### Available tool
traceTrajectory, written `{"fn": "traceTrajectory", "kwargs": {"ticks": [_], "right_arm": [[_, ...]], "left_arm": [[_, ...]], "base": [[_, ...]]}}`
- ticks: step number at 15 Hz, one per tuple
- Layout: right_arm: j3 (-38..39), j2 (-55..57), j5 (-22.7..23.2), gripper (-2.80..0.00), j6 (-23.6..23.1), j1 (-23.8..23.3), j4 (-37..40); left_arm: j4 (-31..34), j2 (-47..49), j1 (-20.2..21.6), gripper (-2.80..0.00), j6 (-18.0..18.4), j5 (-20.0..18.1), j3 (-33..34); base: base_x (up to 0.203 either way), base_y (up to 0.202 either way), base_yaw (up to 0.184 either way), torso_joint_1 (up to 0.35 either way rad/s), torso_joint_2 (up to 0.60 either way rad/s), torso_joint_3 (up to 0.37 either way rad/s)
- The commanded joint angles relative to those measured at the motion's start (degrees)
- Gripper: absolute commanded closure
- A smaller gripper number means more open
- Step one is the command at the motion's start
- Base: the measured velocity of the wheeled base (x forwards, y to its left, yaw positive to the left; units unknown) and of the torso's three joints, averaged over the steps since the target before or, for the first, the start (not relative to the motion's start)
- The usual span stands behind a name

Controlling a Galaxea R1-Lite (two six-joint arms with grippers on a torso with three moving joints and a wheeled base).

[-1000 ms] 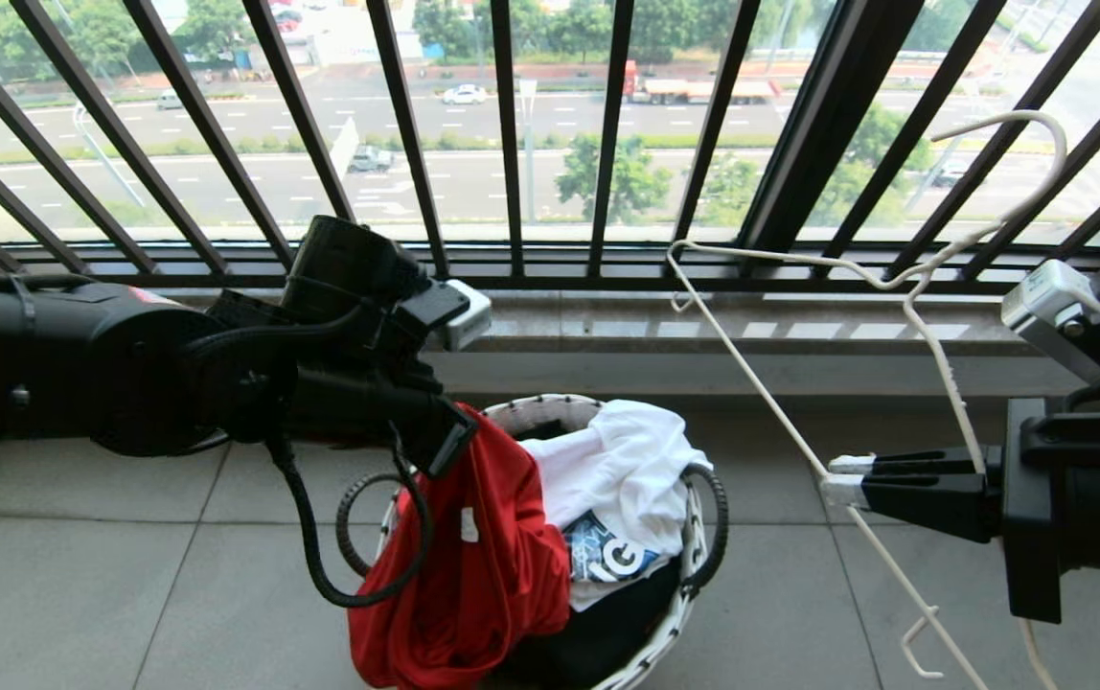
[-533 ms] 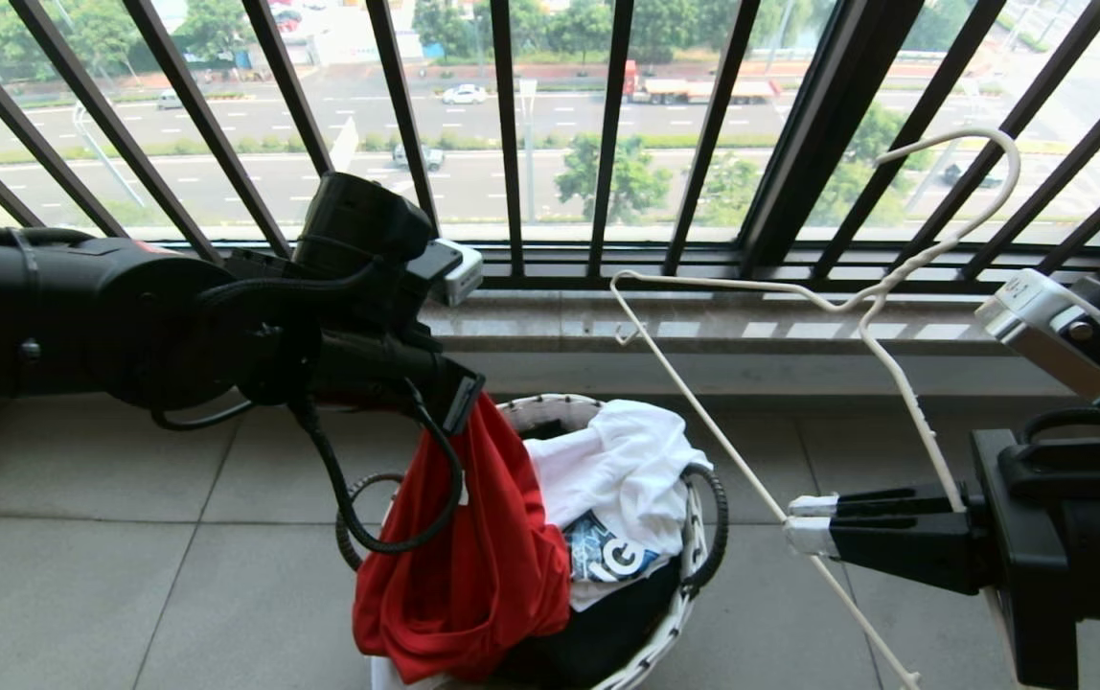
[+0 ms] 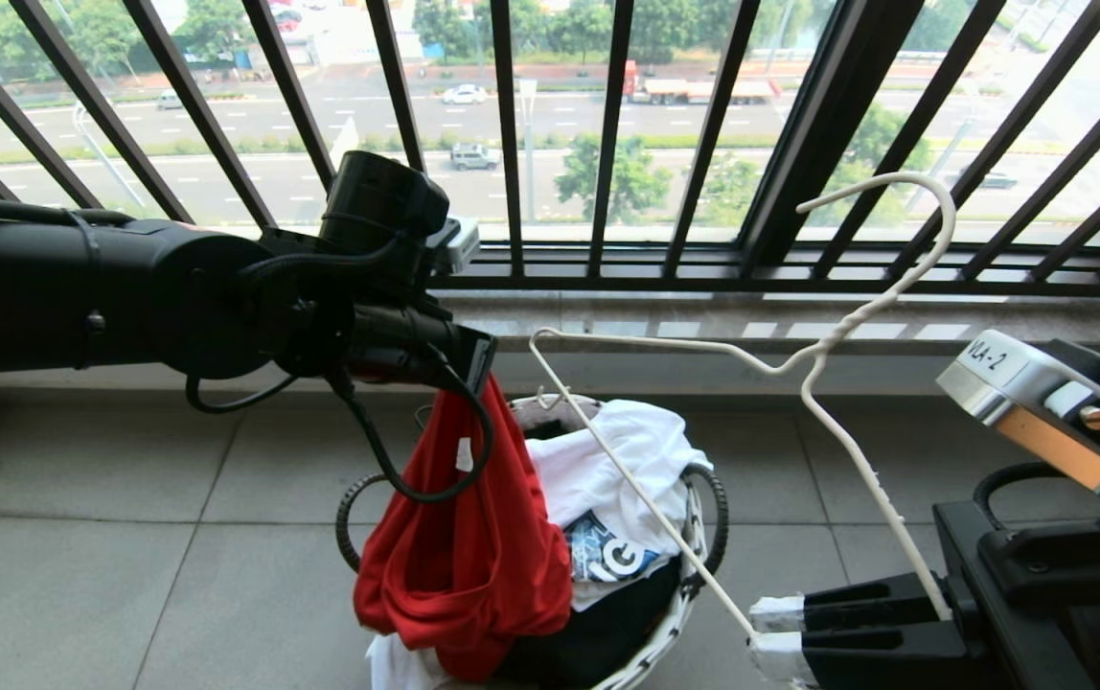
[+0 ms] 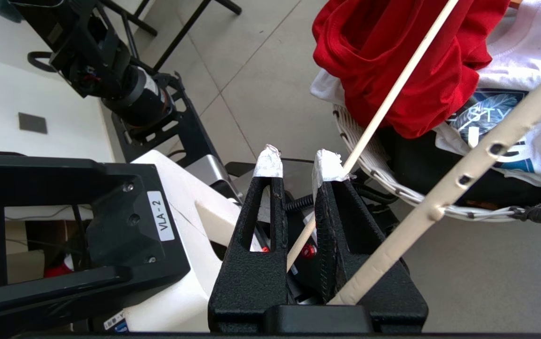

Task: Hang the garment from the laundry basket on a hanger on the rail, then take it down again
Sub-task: Pick up clothes from the basket, then hang the clothes on the clothes rack

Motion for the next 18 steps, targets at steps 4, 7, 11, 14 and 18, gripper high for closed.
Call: {"fn": "traceTrajectory", "kwargs": {"ticks": [4,7,11,14,18], "right_arm": [[1.0,2.3,0.1,0.0,0.0,4.8,0.0],[1.1,1.5,-0.1,0.0,-0.1,5.0,0.0],[0.8,-1.0,-3.5,0.0,-0.1,4.8,0.0],[0.5,-1.0,-4.1,0.0,-0.2,4.2,-0.2],[0.4,-1.0,-4.2,0.0,-0.3,3.9,-0.3]], "left_arm": [[-0.2,1.0,0.1,0.0,-4.1,0.2,-3.2],[-0.9,-0.6,0.1,0.0,-6.0,0.1,-3.2],[-0.7,-1.7,0.1,0.0,-5.7,-0.2,-2.8],[-0.7,-1.6,0.1,0.0,-4.9,-0.2,-2.9],[-0.5,-1.7,0.1,0.0,-5.0,-0.2,-3.2]], "base": [[0.0,0.0,0.0,0.0,0.0,0.0],[0.0,0.0,0.0,0.0,0.0,0.0],[0.0,0.0,0.0,0.0,0.0,0.0],[0.0,0.0,0.0,0.0,0.0,0.0],[0.0,0.0,0.0,0.001,0.0,0.034]]}}
